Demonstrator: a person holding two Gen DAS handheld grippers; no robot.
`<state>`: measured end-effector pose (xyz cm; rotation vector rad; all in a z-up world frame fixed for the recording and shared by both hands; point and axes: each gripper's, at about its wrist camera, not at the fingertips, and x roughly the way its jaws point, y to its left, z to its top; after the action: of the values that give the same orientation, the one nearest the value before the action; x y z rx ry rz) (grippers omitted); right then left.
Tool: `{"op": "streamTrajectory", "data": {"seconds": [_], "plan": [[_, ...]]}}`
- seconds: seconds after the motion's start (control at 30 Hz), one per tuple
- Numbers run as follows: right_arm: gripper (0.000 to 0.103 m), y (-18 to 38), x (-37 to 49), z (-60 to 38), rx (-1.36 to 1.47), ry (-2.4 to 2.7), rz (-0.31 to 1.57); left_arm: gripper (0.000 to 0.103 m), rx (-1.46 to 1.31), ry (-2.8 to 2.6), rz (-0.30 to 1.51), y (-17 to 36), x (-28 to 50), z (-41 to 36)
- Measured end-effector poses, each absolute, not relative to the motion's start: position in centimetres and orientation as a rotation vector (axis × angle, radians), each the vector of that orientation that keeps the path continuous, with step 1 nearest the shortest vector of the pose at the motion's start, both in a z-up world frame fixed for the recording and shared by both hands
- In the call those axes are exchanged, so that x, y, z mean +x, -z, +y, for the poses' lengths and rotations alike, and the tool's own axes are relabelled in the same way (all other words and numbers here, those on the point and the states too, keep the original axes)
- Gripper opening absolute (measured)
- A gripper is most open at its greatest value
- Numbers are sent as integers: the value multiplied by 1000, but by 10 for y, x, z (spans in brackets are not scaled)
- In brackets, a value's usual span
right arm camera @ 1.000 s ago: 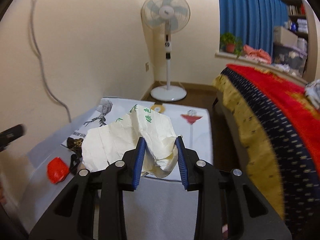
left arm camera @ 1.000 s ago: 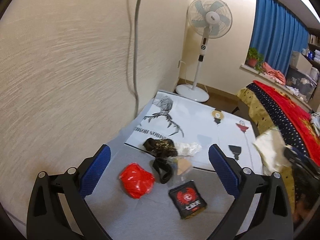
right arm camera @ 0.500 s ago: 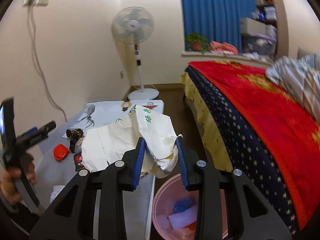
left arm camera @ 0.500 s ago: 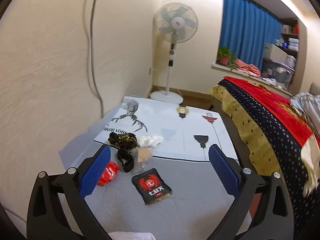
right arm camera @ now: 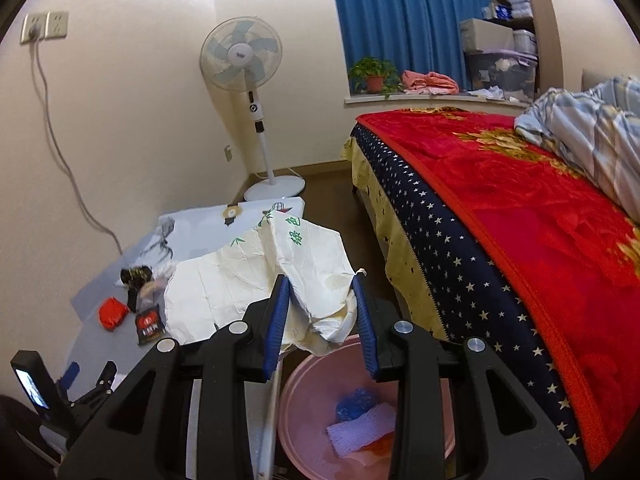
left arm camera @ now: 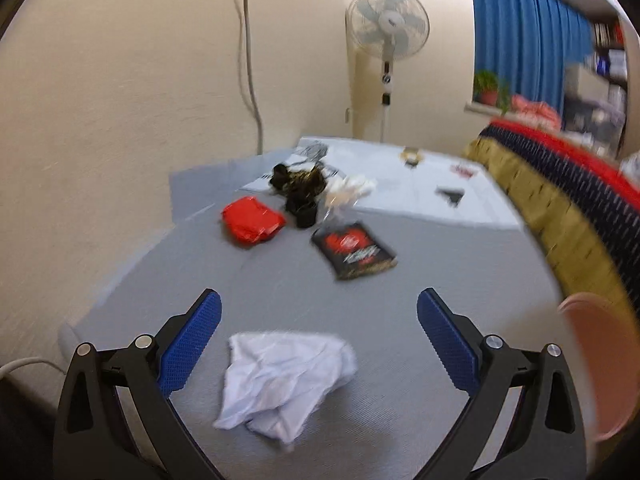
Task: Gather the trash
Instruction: 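Grasp the white tissue with the left tool while the right tool holds the white bag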
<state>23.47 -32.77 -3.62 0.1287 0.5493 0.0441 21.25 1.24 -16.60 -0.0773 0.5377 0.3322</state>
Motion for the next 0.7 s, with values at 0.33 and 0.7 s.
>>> {"op": "streamTrajectory", "data": {"seconds": [0.33,0.7], "plan": [[34,42,227,-331,101,-46,562,61,-118,-336,610,198,217,28],[34,39,226,-333,104,-45,548,9,-195,-178,646,178,213,27]]}}
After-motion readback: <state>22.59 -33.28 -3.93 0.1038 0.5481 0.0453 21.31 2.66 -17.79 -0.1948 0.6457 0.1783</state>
